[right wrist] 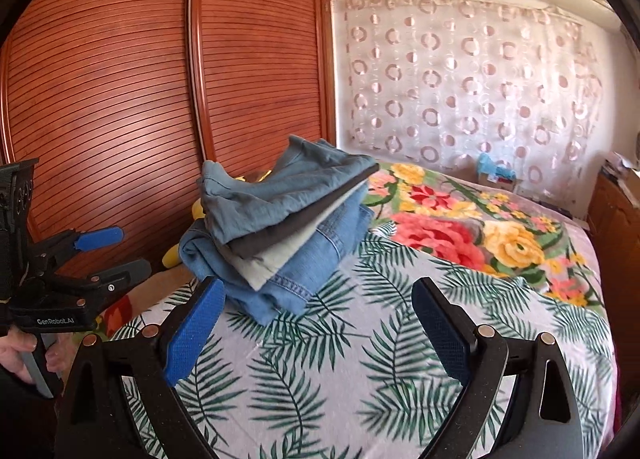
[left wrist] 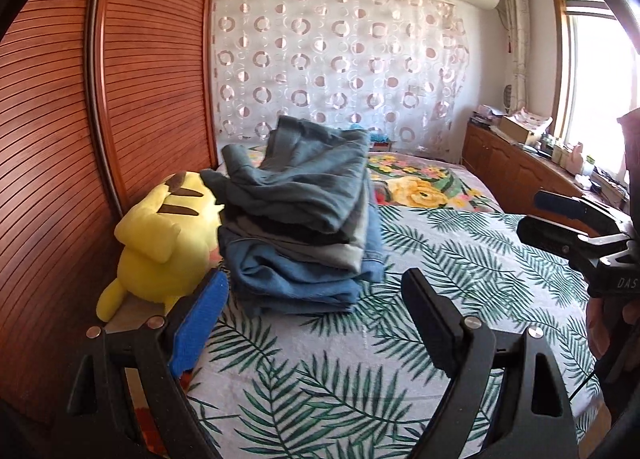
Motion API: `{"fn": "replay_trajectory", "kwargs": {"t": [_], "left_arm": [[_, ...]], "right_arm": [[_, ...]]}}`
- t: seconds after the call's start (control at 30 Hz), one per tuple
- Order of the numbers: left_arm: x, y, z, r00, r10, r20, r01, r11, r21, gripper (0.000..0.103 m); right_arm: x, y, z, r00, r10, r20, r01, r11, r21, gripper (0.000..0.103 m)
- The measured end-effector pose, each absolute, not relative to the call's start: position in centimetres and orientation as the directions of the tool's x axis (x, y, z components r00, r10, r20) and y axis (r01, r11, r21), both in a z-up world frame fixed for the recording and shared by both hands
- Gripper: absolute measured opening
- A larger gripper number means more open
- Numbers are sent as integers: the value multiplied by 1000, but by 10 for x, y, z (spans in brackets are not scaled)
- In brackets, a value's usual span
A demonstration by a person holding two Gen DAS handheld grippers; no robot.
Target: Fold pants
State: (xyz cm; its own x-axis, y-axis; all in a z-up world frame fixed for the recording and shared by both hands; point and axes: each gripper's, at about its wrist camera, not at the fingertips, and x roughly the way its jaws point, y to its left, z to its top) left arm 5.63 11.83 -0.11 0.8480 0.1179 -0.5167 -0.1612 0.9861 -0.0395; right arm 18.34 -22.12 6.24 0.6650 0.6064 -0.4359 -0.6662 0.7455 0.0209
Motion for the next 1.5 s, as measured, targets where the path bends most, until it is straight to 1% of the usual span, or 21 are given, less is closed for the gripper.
{"fn": "replay_trajectory", "kwargs": {"t": [0.47, 0.67, 0.77, 0.93, 1.23, 1.5], "left_arm": [[50, 59, 3, 852, 10, -523, -33, 999, -33, 89], [51, 30, 5, 851, -28, -525, 17, 1000, -26, 89], [52, 17, 7, 850, -46, -524, 40, 999, -22, 89], [53, -1, 9, 849, -77, -523, 74, 997, -26, 89], [48, -20, 25, 858, -92, -505, 97, 995, -16, 89], [36, -22, 47, 876, -92, -473, 98, 995, -12, 89]], "right_arm": [[116, -254, 62, 746, 521, -415, -558, 829, 38, 95], [99, -267, 60, 769, 484, -417, -510, 858, 56, 97], [94, -272, 60, 797, 438, -415, -458, 887, 57, 97], [82, -282, 62, 818, 401, -413, -402, 911, 88, 97], [60, -278, 73, 871, 310, -381, -300, 950, 88, 97], [34, -259, 82, 901, 278, -332, -264, 961, 89, 97]]}}
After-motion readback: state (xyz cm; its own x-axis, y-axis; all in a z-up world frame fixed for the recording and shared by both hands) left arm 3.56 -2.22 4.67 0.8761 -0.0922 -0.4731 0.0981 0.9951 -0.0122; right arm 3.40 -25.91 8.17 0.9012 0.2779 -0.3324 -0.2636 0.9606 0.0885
